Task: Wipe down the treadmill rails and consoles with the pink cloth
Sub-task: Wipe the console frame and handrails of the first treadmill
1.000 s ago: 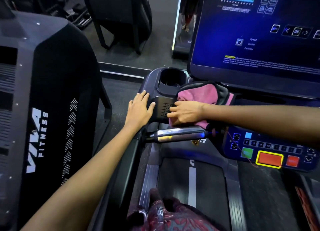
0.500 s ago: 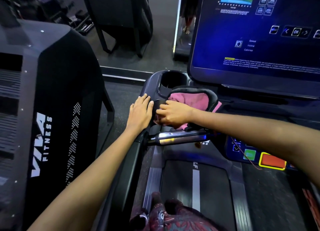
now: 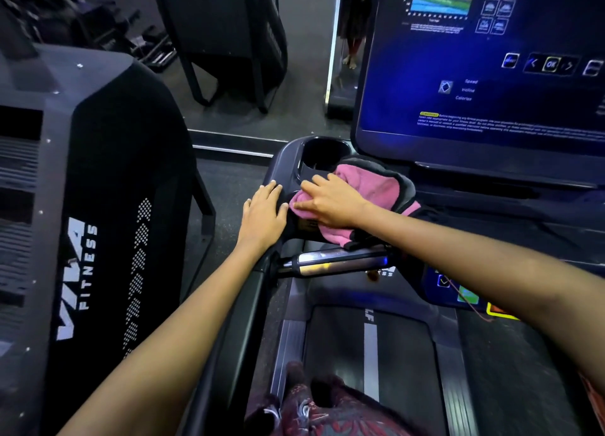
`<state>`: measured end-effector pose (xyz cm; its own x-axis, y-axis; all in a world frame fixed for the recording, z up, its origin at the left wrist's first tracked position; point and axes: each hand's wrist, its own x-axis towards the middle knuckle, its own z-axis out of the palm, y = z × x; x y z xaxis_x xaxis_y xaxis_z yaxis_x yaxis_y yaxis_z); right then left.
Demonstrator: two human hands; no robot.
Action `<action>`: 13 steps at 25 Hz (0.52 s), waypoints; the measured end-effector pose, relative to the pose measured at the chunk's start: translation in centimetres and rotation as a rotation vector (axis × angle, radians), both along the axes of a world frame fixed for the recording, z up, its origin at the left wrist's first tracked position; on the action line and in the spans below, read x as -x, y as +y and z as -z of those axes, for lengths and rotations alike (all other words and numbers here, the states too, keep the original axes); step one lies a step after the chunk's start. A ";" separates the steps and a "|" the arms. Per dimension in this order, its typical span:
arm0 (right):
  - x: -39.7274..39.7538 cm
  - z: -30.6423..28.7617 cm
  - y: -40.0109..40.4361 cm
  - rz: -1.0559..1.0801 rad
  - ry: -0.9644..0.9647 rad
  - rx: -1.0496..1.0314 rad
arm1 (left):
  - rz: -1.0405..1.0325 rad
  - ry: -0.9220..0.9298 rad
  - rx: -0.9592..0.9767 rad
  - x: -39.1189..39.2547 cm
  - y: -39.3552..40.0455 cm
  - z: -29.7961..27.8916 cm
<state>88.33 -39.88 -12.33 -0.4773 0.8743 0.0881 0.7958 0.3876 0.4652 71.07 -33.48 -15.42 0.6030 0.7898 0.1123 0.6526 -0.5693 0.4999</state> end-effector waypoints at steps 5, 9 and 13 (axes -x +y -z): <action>0.7 -0.4 -2.5 0.469 0.047 0.104 | -0.007 0.005 -0.008 0.0 0.0 -0.1; 0.3 -2.2 -3.6 0.644 0.181 0.146 | -0.010 0.085 -0.043 0.1 -0.2 -0.3; 0.5 -4.3 -4.2 0.722 0.307 0.121 | -0.017 0.240 -0.185 -1.2 -0.3 -1.7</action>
<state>87.82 -44.07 -8.00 0.2414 0.9704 0.0085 0.9556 -0.2392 0.1721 72.28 -33.77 -13.77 0.6164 0.7796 0.1110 0.7499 -0.6241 0.2194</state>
